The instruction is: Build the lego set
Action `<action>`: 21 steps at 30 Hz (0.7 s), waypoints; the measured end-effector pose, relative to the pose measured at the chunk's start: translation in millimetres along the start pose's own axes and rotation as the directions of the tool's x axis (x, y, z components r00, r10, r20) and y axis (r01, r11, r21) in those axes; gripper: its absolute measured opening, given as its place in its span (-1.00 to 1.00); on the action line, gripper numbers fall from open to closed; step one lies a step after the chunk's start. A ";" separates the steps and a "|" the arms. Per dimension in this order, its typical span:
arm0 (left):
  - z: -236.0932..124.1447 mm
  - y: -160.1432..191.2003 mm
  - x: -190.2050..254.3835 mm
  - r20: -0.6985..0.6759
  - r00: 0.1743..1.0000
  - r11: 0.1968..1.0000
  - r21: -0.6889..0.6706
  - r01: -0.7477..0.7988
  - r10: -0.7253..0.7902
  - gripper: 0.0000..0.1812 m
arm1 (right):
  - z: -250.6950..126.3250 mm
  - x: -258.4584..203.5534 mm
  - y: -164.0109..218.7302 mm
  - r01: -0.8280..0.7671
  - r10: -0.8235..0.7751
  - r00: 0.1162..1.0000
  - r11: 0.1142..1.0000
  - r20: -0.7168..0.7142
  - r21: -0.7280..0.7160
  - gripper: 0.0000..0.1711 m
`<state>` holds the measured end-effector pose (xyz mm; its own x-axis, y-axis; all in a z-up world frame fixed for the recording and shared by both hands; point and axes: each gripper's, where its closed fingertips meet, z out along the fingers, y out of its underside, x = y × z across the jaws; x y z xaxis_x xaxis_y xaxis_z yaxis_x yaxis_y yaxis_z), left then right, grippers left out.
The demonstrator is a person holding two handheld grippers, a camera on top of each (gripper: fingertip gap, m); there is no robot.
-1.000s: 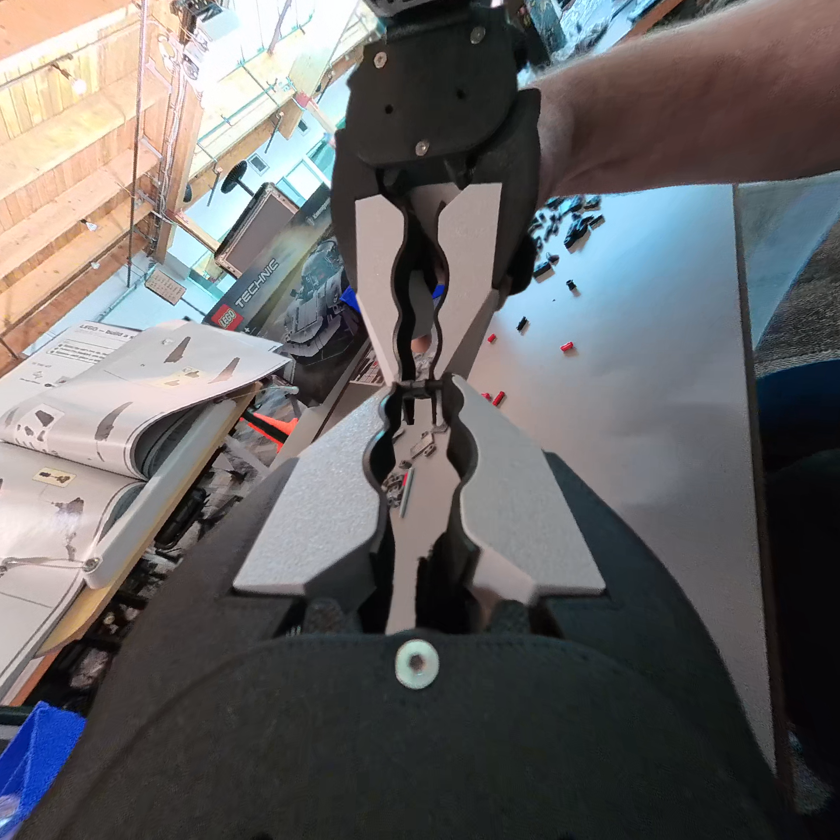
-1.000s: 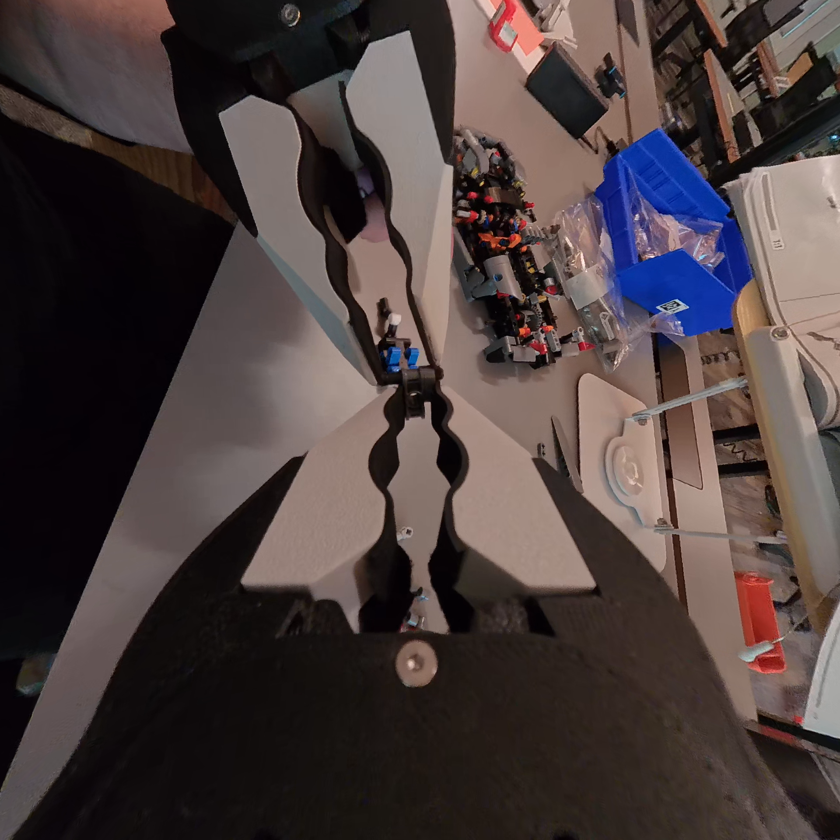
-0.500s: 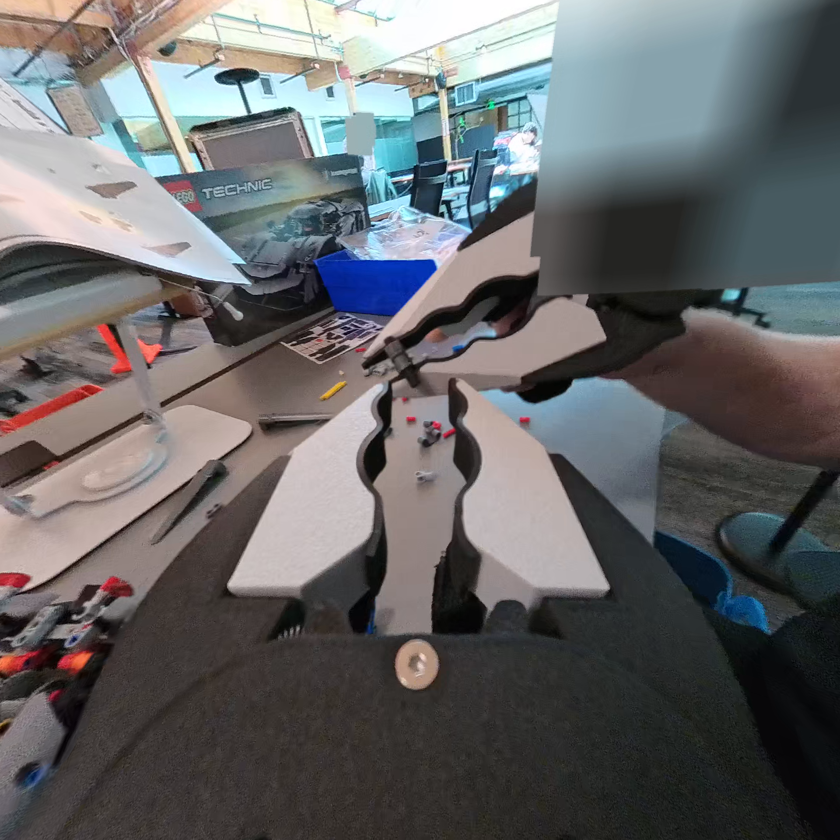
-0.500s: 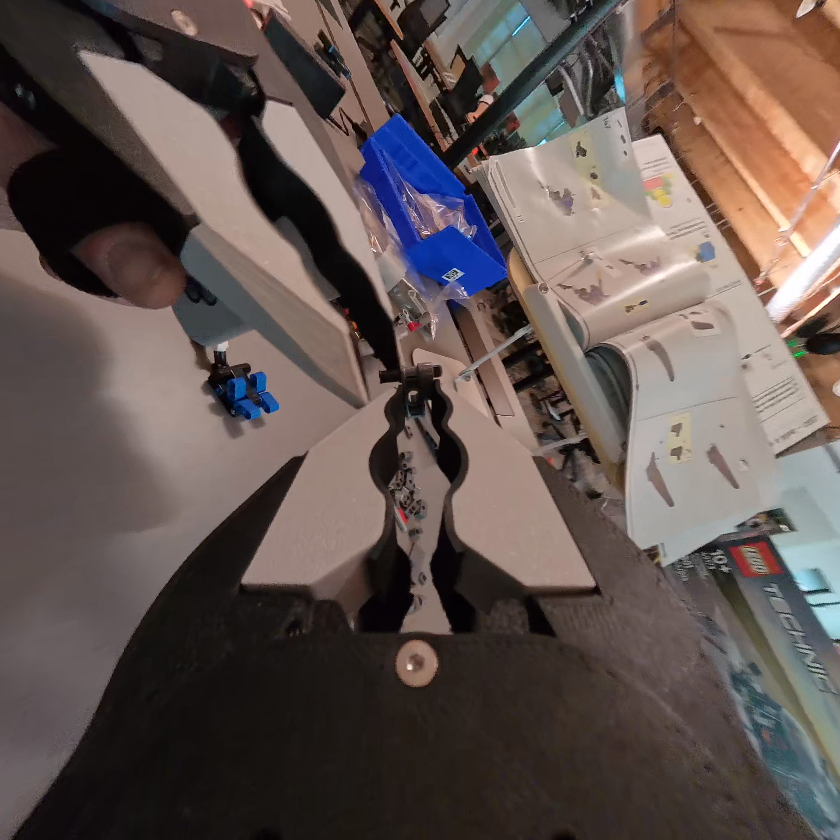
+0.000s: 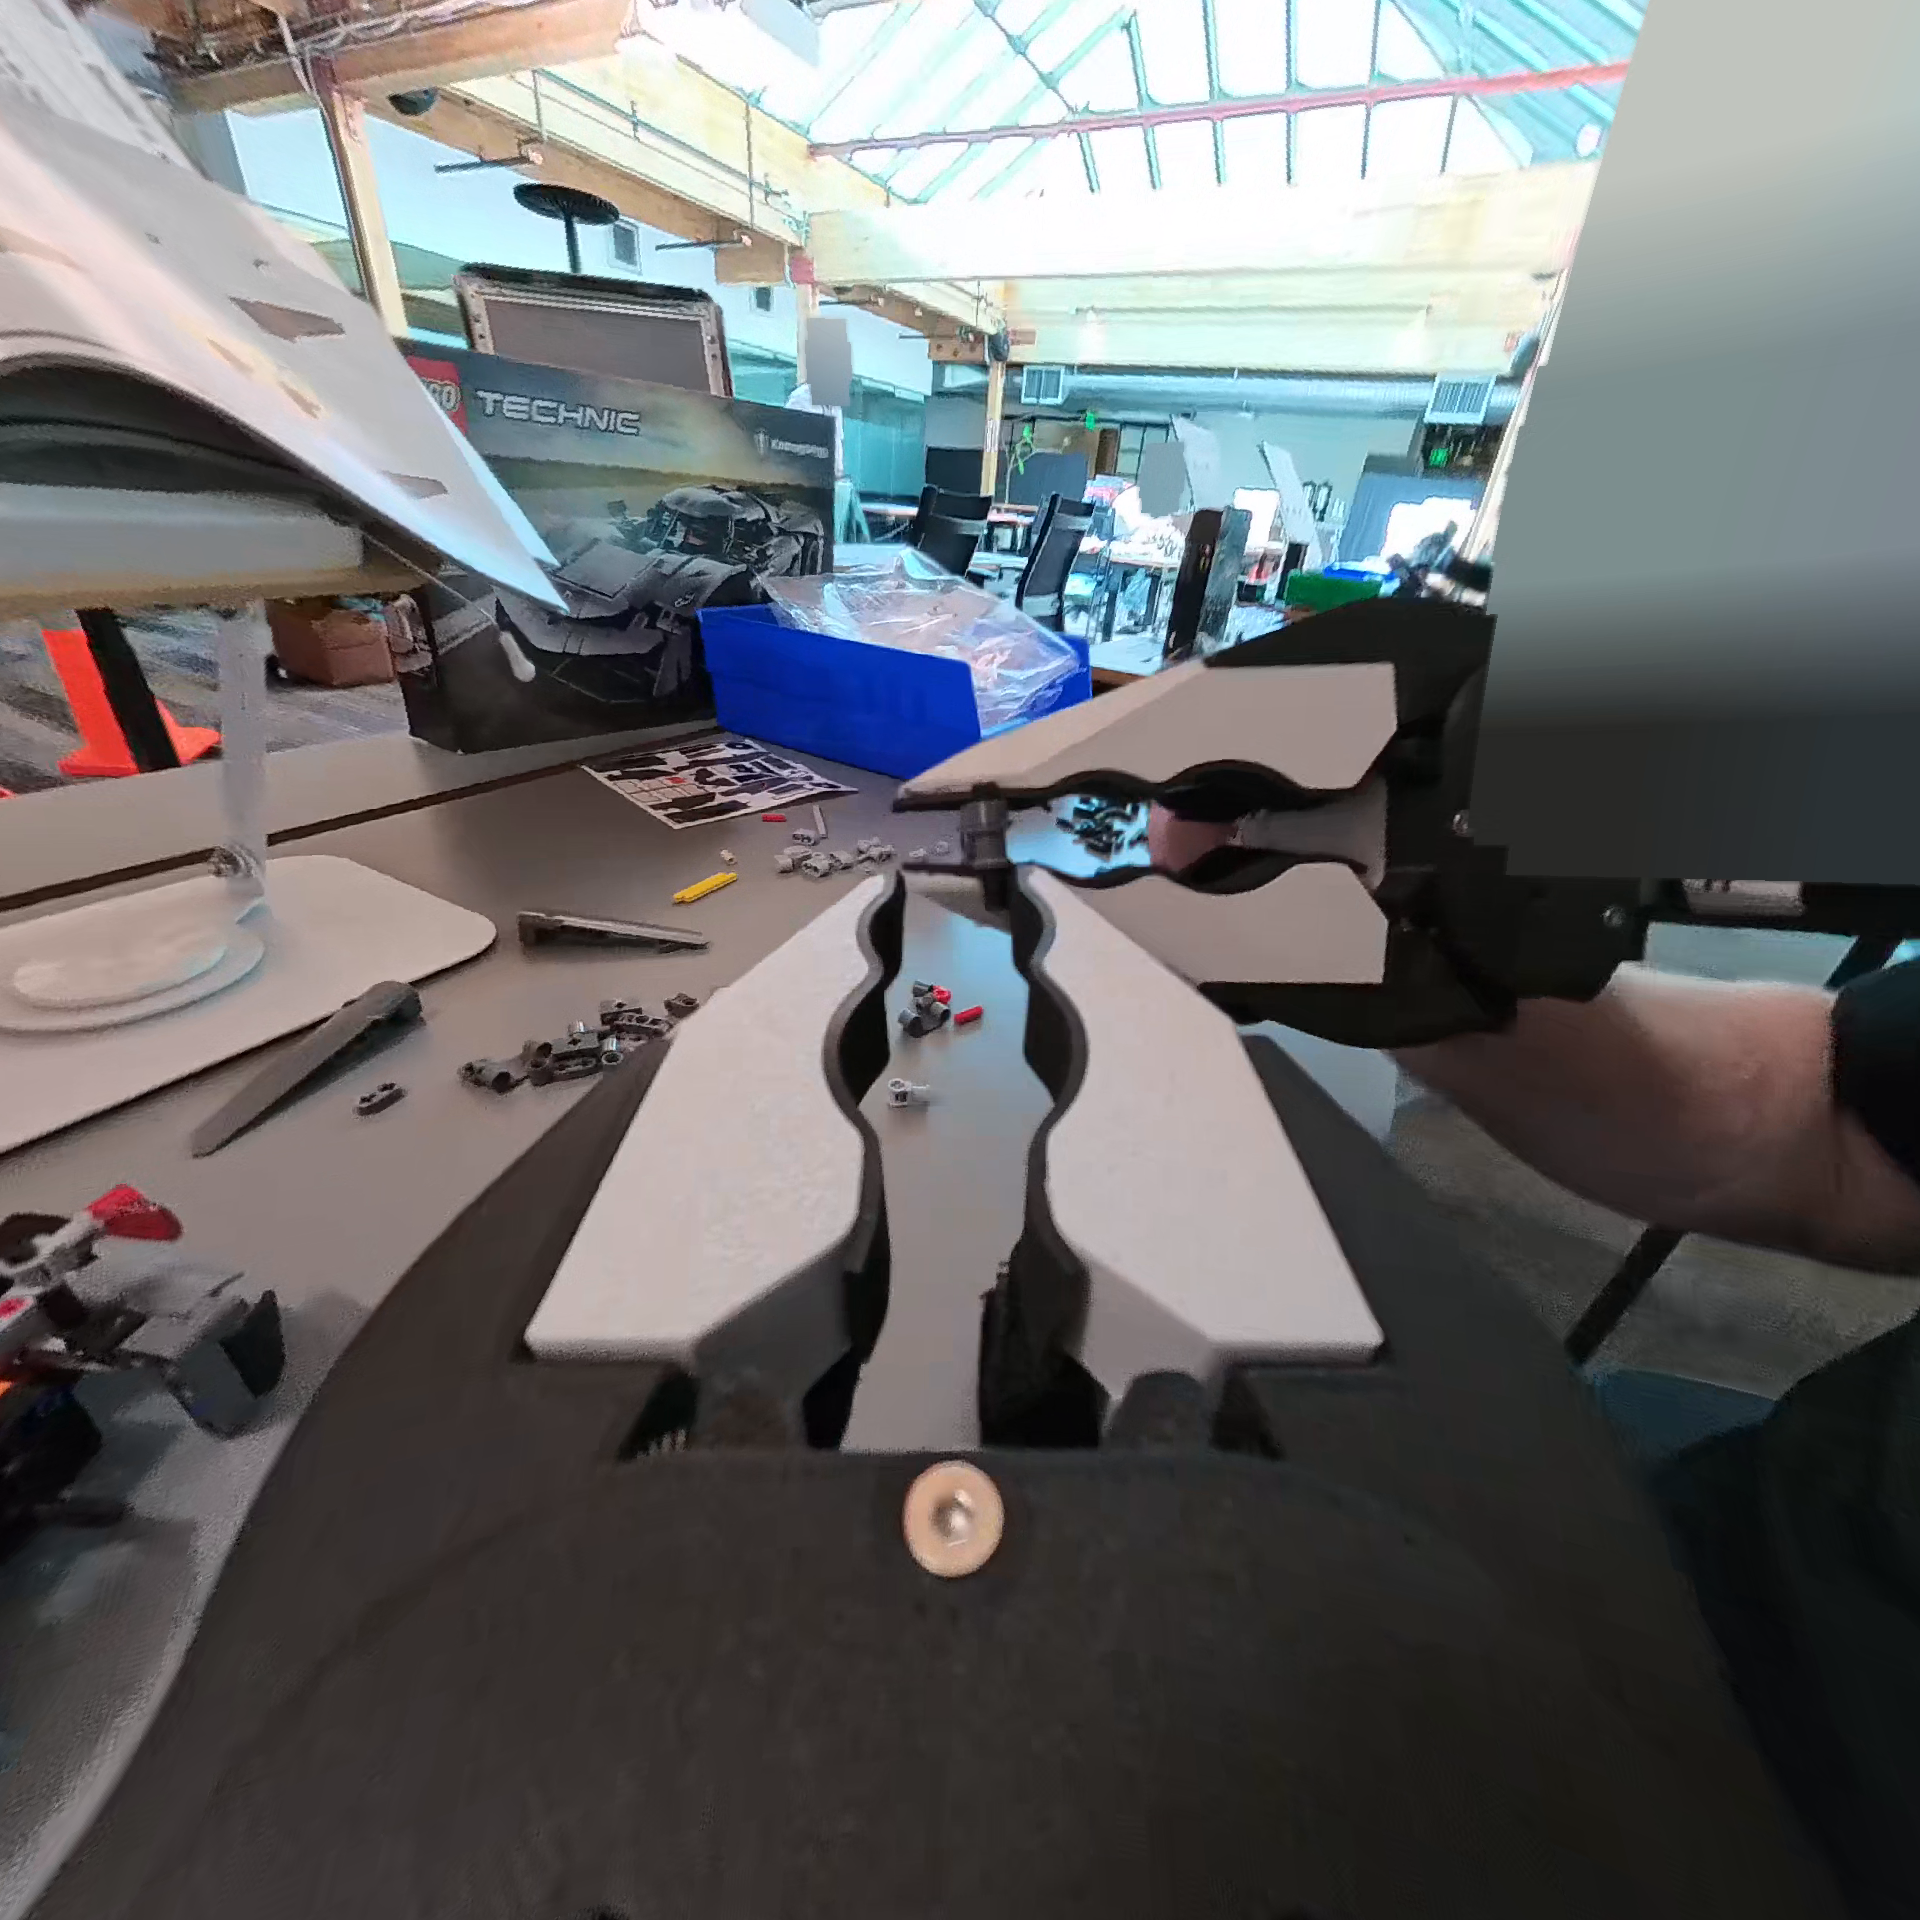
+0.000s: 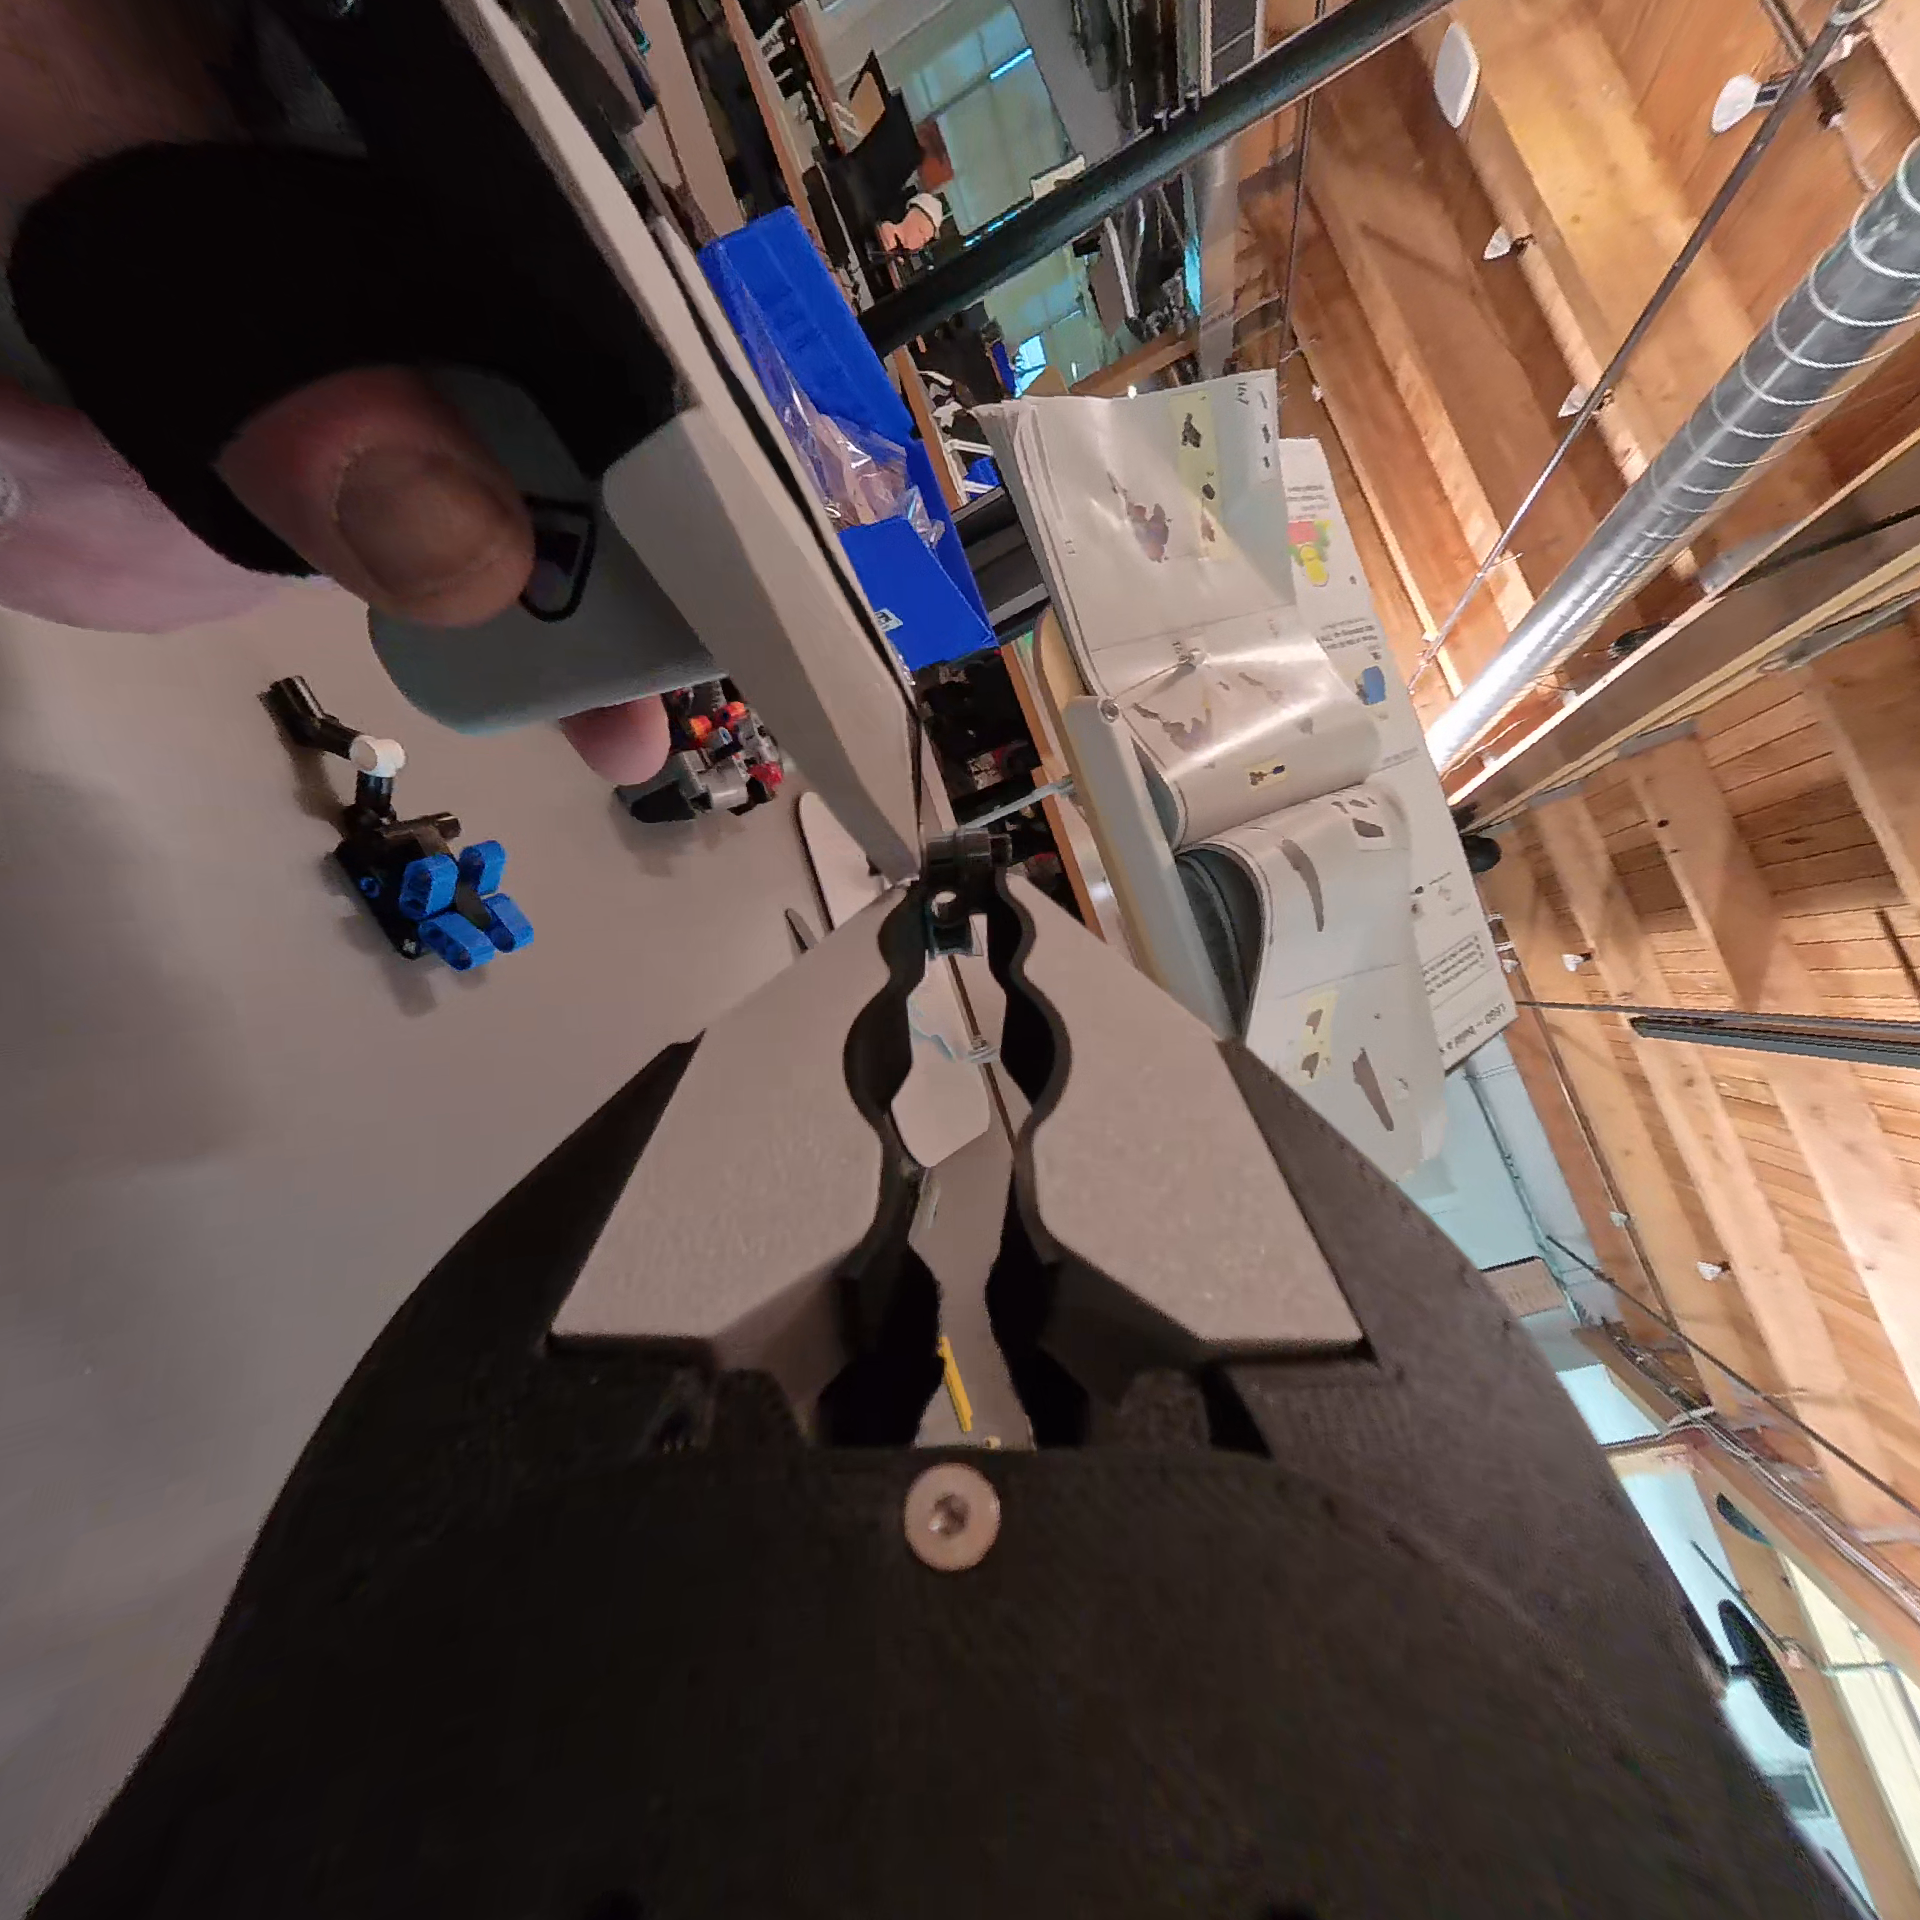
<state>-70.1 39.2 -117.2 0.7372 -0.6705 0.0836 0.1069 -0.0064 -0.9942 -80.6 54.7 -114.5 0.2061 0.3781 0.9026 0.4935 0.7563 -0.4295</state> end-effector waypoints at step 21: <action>-18.8 -7.0 0.5 -0.103 0.993 0.997 0.023 0.067 -0.064 -0.98 | 4.8 -2.5 -20.0 0.007 -0.005 0.999 0.999 -0.043 0.045 -0.68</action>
<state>-83.1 25.0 -111.5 0.6559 -0.7418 0.1398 0.1715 -0.0339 -0.9846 -95.0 41.2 -108.3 0.2401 0.3507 0.9052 0.4568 0.7820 -0.4241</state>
